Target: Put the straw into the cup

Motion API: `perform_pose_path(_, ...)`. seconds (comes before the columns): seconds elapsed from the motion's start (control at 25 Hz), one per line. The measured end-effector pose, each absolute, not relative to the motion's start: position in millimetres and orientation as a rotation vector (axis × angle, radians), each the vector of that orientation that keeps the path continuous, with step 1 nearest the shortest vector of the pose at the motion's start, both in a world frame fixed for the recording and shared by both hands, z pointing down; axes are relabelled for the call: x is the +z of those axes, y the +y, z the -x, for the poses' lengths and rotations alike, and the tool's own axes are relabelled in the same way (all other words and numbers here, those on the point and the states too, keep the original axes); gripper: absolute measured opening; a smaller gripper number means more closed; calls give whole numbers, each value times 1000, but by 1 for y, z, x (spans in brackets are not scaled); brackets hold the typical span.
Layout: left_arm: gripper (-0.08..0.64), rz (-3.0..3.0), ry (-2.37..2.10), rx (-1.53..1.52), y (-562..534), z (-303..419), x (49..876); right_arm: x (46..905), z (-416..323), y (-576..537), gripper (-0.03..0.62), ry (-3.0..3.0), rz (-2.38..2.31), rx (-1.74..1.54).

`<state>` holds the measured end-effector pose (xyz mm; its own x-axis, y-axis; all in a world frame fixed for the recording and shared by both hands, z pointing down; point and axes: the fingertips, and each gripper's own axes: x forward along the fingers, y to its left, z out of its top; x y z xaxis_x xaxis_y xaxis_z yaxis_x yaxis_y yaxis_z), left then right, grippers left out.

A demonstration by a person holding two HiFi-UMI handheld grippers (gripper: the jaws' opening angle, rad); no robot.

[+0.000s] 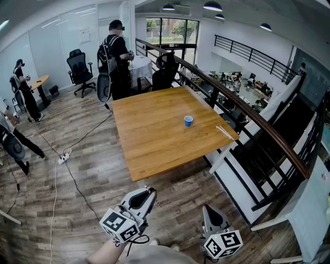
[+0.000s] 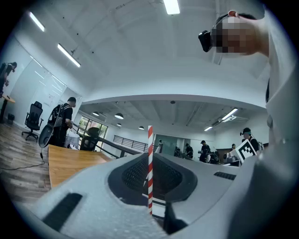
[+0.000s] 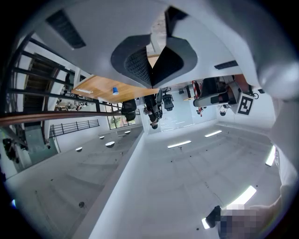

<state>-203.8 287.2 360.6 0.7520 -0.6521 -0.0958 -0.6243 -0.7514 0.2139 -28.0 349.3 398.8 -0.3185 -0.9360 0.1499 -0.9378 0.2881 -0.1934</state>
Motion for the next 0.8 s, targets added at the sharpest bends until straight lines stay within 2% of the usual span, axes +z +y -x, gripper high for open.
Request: perform_pose_path(0.8, 38, -2809, -1015, -186, 293, 183, 365, 391, 21, 348, 21, -2554, -1804, 296)
